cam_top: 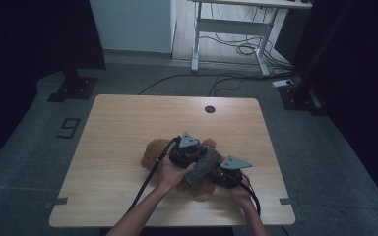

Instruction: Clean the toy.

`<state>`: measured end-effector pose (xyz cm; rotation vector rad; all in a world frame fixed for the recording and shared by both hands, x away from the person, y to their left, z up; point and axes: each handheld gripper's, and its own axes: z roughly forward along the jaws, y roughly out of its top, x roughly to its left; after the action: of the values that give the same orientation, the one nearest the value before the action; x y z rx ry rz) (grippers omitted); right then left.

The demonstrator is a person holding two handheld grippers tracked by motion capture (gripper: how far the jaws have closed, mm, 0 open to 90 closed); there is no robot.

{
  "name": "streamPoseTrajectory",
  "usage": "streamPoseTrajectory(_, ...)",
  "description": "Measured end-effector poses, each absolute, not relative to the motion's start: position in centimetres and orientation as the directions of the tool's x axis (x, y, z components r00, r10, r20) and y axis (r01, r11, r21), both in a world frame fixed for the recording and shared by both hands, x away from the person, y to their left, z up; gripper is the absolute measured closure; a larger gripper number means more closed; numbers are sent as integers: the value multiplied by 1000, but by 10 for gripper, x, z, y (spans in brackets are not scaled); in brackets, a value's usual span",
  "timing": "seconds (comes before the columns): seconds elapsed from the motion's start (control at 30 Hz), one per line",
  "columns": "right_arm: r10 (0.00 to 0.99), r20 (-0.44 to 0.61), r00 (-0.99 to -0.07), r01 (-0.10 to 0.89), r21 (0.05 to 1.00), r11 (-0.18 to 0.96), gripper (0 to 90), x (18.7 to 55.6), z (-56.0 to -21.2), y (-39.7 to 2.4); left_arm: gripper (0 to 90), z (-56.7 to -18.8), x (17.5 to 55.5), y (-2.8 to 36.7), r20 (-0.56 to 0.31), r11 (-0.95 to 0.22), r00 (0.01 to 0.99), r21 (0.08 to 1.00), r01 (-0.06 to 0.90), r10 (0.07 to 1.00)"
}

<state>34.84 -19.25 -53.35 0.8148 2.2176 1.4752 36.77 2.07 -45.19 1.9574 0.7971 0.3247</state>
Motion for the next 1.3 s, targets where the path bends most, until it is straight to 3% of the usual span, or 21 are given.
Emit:
streamPoseTrajectory(0.1, 633, 31, -773, 267, 922, 281, 572, 349, -534, -194, 858, -451, 363, 38, -45, -341, 719, 859, 382, 693)
streamPoseTrajectory(0.17, 637, 44, -770, 276, 923, 269, 573, 349, -535, -194, 858, -451, 358, 55, 77, -406, 674, 846, 345, 734)
streamPoseTrajectory(0.27, 638, 49, -768, 280, 922, 267, 573, 350, -535, -195, 858, -451, 353, 80, 122, -423, 638, 838, 345, 761)
streamPoseTrajectory(0.6, 640, 68, -766, 291, 924, 249, 573, 351, -537, -196, 859, -455, 355, 166, -11, -266, 526, 853, 448, 851)
streamPoseTrajectory(1.1, 642, 83, -762, 299, 925, 235, 573, 354, -538, -200, 864, -521, 368, 184, -115, -240, 485, 755, 610, 867)
streamPoseTrajectory(1.3, 646, 95, -758, 307, 925, 224, 573, 356, -540, -202, 864, -515, 373, 186, -133, -248, 503, 745, 619, 854)
